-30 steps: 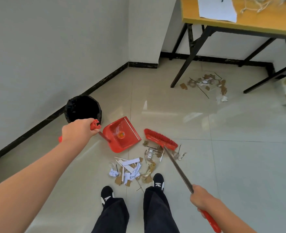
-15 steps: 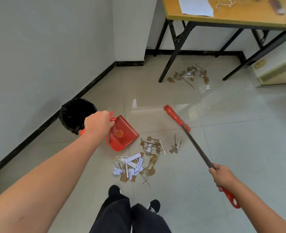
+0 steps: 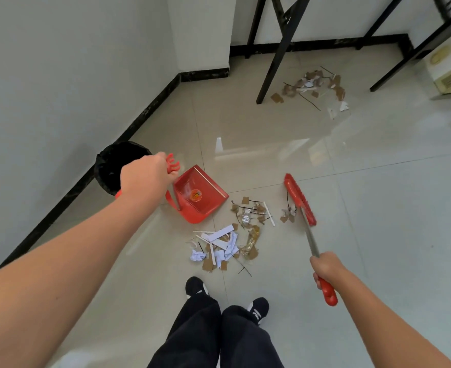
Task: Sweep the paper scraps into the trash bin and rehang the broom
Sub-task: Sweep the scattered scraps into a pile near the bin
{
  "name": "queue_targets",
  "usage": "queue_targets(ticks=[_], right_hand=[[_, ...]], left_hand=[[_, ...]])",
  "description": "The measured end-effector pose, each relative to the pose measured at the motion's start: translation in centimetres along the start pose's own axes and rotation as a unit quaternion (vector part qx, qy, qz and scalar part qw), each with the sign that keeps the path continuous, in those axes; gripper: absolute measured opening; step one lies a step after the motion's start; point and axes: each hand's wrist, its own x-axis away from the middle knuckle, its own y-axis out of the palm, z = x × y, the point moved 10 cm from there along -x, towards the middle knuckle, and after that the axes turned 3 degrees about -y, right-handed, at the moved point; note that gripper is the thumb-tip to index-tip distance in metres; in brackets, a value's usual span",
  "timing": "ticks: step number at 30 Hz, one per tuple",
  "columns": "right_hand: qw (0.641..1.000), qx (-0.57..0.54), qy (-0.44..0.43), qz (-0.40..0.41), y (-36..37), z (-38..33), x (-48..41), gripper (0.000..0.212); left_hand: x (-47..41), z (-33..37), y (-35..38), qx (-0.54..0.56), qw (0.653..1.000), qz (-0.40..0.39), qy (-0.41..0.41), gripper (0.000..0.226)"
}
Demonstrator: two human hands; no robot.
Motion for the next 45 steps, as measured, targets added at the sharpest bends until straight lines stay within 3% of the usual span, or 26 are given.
queue_targets(ticks=[7,15,20,31,35,40,43,45], right_hand=[[0.995,0.031,-0.02,-0.096,6.3,2.8,9.8,0.021],[0.996,-0.01,-0.022,-0.089,-7.5,-0.3,12.6,0.013],[0.998,0.021,-0.045,-0.047,-9.9,-5.5,7.4,0.008],[0.996,0.014,-0.076,0.044,-9.5,-13.7,-9.3,0.026],[0.992,0.073,-0.105,0.02,-6.9,-12.9,-9.1,0.029],[0.968,0.195,-0.157,-0.011,-4.5,-6.7,-4.1,0.037],[0.953,0.262,-0.143,-0.052,-5.9,-3.1,-0.8,0.049],[0.941,0.3,-0.145,-0.059,-8.4,-2.8,1.5,0.046]], left_hand=[[-0.3,-1.6,-0.6,-0.016,1.0,-0.009,-0.003,0.03],[0.0,-1.2,-0.6,-0.019,1.0,-0.014,0.011,0.03],[-0.1,-1.0,-0.5,-0.029,0.999,-0.025,0.008,0.031],[-1.1,-1.6,-0.6,-0.047,0.998,0.03,0.01,0.039],[-1.1,-1.0,-0.7,-0.044,0.998,0.042,0.009,0.041],[-1.1,-0.9,-1.0,-0.045,0.998,0.036,0.005,0.041],[-0.8,-1.4,-1.1,-0.041,0.999,0.024,-0.001,0.038],[-0.6,-1.6,-1.1,-0.046,0.999,0.014,-0.008,0.037]])
